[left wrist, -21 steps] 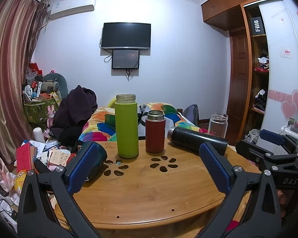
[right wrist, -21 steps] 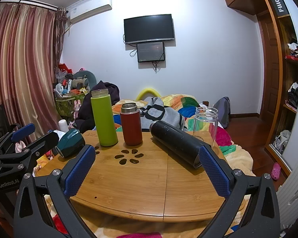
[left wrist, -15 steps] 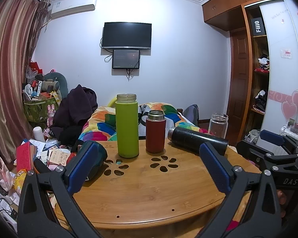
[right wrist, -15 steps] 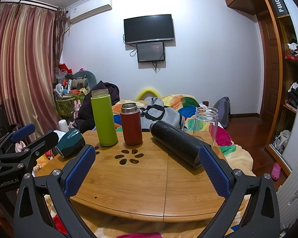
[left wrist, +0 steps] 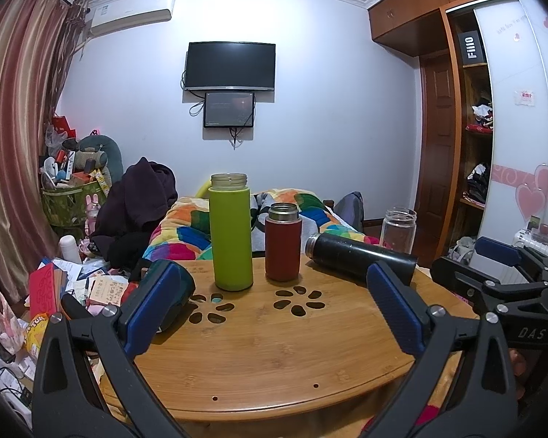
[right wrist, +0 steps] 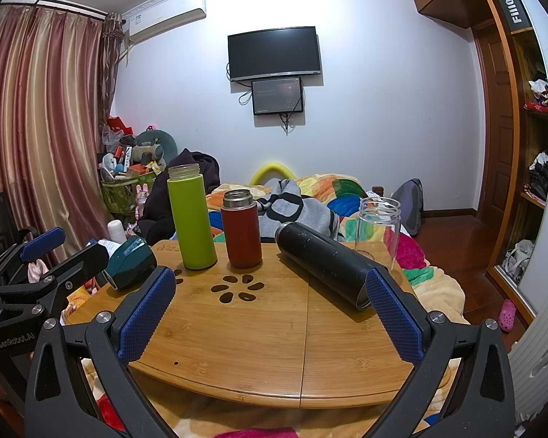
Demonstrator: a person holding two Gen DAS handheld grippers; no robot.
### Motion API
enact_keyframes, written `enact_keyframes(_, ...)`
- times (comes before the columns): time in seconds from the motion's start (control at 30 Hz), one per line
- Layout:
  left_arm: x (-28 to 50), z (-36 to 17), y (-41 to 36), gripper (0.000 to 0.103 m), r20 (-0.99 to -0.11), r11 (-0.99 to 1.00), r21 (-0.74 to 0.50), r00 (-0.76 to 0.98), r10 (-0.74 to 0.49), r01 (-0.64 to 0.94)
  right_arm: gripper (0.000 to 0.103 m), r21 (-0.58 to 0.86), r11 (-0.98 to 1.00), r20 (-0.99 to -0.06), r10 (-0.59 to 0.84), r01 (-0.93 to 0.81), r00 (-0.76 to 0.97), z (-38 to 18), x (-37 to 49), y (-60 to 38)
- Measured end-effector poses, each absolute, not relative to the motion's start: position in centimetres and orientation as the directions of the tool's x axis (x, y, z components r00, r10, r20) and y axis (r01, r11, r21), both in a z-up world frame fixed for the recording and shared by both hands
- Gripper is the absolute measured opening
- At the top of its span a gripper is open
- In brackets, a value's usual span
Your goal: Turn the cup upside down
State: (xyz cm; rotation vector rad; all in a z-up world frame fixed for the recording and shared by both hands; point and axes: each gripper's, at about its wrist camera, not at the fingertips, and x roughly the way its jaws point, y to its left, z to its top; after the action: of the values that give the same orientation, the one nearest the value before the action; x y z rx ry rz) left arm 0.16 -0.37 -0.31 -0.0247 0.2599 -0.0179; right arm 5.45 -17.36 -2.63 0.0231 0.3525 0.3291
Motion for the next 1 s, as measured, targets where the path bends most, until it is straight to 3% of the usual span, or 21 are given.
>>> enact_keyframes(1.0,0.06,-0.37,-0.6,0.103,-0.256,0.999,-0.027,0.966,-0.023,0.017,0.103,0.078,0.947,-0.334,0.32,-0.313,0.886,-2.69,5.58,-17.29)
